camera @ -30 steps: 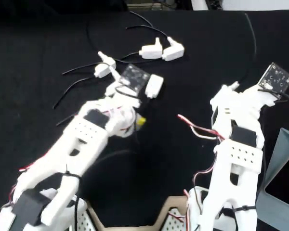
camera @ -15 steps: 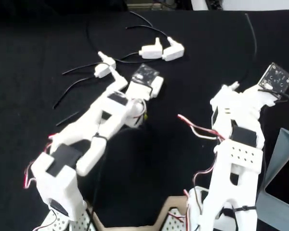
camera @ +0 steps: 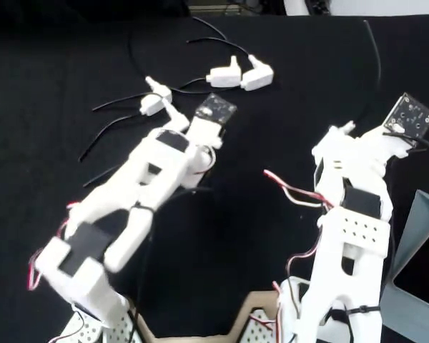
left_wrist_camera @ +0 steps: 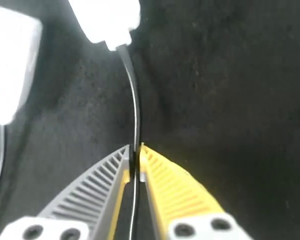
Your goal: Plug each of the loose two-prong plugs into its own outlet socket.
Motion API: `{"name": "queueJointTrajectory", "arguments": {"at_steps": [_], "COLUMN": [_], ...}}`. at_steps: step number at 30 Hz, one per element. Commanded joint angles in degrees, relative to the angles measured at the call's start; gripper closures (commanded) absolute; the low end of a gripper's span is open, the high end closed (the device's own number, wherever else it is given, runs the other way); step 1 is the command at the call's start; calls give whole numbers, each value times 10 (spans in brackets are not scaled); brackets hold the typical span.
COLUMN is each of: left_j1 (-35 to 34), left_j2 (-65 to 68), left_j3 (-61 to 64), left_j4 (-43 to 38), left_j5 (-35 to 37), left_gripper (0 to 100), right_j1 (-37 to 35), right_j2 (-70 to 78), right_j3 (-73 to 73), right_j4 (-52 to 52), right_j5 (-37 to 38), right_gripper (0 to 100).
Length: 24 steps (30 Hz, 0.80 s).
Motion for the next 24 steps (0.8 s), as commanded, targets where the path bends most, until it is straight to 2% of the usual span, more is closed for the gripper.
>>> {"name": "queueJointTrajectory", "arguments": {"at_steps": [1,5,8,15,20,24], "left_j1": [-5,-19,-54,-181,-284,-332], "left_j2": [-123,-214,-272,-364,-404,-419], "left_j3": [46,124,186,296,330,332], "left_j4": [52,83,85,86,84,82], "left_j5": [-25,-57,-98,-265,-394,-428], "left_gripper": [972,972,972,972,970,963], "right_j1": [-7,-7,-11,-44,-48,-80], "right_j2": [-19,-19,-19,-20,-20,-20], "right_j3": [-5,-5,-5,-3,-2,0], "right_j4": [-12,-11,-10,7,9,15], "right_j5": [0,0,0,2,19,32], "right_gripper": [985,985,985,985,985,985]}}
